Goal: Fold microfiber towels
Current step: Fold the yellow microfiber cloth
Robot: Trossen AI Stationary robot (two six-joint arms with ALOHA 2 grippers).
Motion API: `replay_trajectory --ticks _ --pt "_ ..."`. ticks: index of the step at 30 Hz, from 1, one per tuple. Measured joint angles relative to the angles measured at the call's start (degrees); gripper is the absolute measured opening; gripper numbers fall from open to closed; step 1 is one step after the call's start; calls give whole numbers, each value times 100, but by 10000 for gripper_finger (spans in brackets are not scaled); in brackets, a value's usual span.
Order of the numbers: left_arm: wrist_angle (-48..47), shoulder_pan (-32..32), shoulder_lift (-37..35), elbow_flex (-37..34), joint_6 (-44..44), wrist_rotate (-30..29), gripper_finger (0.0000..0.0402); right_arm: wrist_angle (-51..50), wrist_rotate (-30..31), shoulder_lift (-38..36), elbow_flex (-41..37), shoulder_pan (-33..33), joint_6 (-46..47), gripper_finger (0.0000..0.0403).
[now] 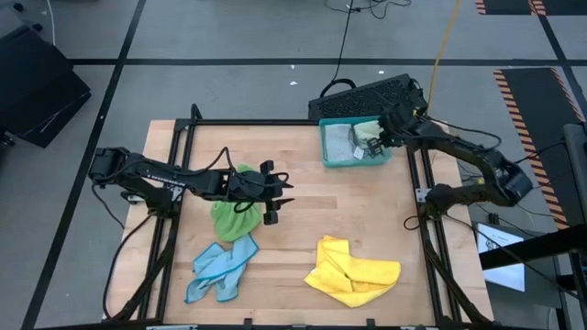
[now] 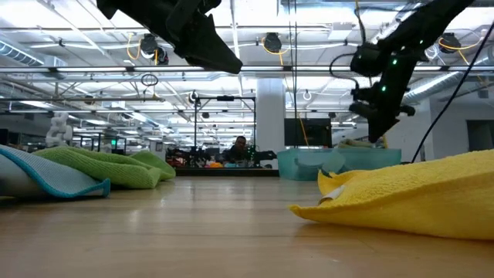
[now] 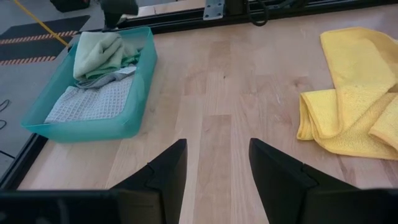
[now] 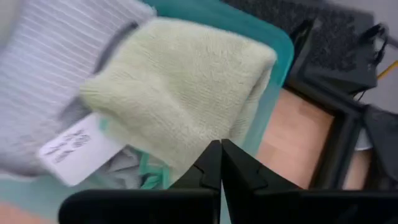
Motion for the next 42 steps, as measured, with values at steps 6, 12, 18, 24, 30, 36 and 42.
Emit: replay_trajectory --ticks 6,12,18,24,30,36,42 --pt "64 -44 -1 0 -26 0 175 -506 357 -952 2 583 287 9" --pt "74 -166 -2 -2 -255 2 175 -1377 728 -1691 7 1338 763 29" --pt "157 -512 137 -1 -462 -1 175 -1590 687 -2151 1 2448 1209 34" --pt "782 -1017 728 -1 -579 -29 175 -913 288 -2394 -393 3902 1739 34" --pt "760 -1340 1520 498 -1039 -188 175 590 245 -2311 -1210 5380 2141 34" --pt "87 -1471 2594 1551 -1447 -314 181 2249 267 -2034 -1850 6408 2229 34" --pt "-536 -1499 3555 2539 -1802 -358 242 2621 622 -1842 -2149 7156 2324 34"
